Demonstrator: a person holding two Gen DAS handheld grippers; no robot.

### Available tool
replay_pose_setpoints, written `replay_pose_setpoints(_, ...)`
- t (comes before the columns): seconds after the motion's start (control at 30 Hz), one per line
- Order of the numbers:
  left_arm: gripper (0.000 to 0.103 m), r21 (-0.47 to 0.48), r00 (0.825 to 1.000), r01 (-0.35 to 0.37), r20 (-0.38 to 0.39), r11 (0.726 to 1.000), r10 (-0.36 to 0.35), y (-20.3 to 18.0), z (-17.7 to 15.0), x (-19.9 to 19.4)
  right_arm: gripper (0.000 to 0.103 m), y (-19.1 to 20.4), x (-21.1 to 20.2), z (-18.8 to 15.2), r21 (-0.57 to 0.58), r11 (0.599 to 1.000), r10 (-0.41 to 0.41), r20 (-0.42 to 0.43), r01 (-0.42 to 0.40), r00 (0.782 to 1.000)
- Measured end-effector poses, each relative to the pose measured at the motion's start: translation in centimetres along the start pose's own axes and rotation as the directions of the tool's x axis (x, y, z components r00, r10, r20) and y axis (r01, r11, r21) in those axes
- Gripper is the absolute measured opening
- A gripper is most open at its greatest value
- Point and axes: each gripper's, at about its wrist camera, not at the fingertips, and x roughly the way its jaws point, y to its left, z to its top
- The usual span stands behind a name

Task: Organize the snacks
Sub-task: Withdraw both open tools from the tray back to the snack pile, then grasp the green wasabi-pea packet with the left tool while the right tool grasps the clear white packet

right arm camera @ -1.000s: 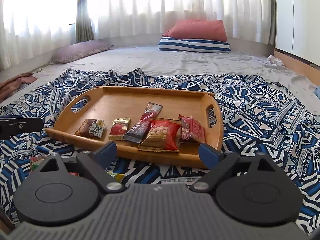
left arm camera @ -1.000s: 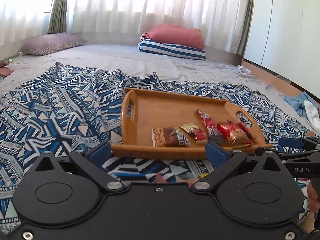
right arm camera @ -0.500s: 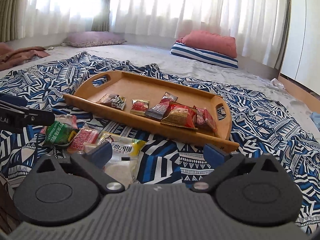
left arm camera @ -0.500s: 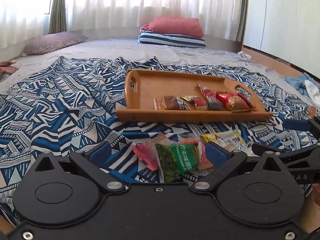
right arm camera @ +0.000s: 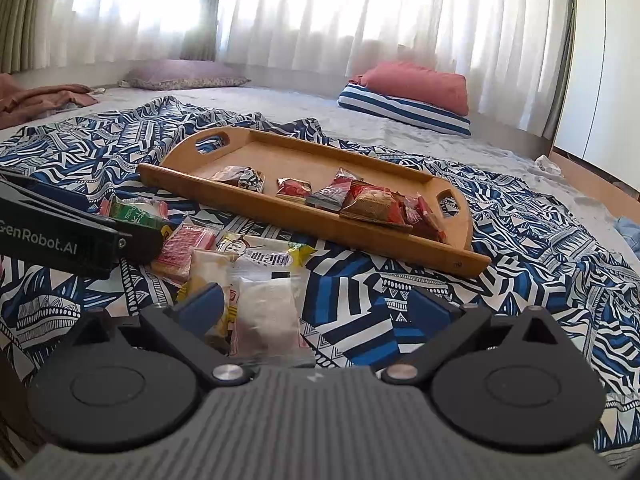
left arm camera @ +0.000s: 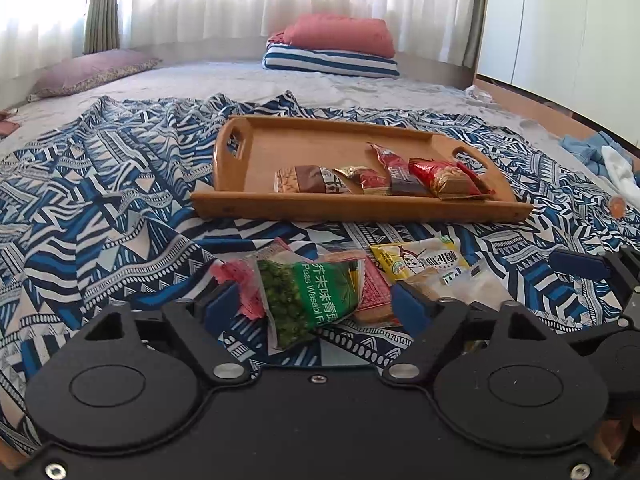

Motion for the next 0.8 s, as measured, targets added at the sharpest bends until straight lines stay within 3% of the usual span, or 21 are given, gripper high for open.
replay_pose_setpoints(0.1,0.053,-0.002,0.999,-0.028,-0.016,1.0,0.028,-0.2,-0.1,0.5,0.103,-0.2,0.1,-0.1,0.023,1.0,0.004,-0.005,-0.004,1.0)
replay_pose_setpoints(0.47,0.05,0.015,0.999,-0.03,-0.013,0.999,0.03,-0.4,-0.3,1.0,0.103,-0.6,0.5,-0.5,0.077,0.997,0.014,-0.017,-0.012,1.0)
replay_pose_setpoints(0.8,0.051,0.047,0.999,-0.038,-0.021,0.998,0.039,-0.7,-0.7,1.4,0.1,-0.9,0.8,-0.4,0.143,0.987,0.084,-0.046,-0.076,0.995)
